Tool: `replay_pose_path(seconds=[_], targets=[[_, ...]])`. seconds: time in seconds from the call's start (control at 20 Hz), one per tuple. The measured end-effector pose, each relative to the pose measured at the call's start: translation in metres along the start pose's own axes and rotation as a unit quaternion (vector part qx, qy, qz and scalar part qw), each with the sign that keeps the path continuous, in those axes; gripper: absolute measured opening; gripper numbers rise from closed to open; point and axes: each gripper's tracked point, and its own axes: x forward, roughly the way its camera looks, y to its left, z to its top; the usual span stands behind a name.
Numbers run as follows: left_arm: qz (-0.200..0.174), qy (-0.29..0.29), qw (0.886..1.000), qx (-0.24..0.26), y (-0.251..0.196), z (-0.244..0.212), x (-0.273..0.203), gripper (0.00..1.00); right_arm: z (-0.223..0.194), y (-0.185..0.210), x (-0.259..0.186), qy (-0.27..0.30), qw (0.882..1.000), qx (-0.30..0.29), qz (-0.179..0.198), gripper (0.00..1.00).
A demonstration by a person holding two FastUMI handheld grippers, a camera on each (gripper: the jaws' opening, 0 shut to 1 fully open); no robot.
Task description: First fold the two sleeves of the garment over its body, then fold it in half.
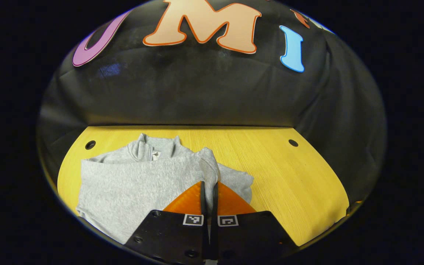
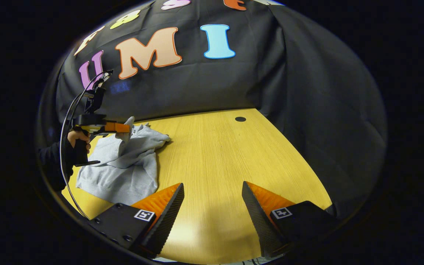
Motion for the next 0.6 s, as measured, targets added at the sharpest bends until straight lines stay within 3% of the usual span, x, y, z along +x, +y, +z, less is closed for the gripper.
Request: replay_pose_path(seconds=[0.1, 0.2, 0.25, 0.5, 0.6], targets=[[0.009, 0.009, 1.0, -0.003, -0.002, -0.009, 0.004, 0.0, -0.001, -0.006, 0.002, 0.002, 1.0, 0.001, 0.002, 0.97], [0.011, 0.009, 1.0, -0.016, -0.005, -0.014, 0.005, 0.08, 0.001, -0.008, 0.004, 0.0, 1.0, -0.012, 0.007, 0.99], [0.008, 0.004, 1.0, -0.026, -0.007, -0.012, 0.005, 0.18, 0.003, -0.006, 0.006, -0.002, 1.0, -0.021, 0.013, 0.99], [0.039, -0.041, 0.998, -0.037, 0.008, 0.003, -0.022, 0.99, 0.009, 0.026, 0.018, -0.007, 0.996, -0.056, 0.069, 0.99], [0.057, -0.056, 0.996, -0.04, 0.022, 0.011, -0.044, 0.96, 0.012, 0.04, 0.024, -0.009, 0.995, -0.055, 0.084, 0.99]])
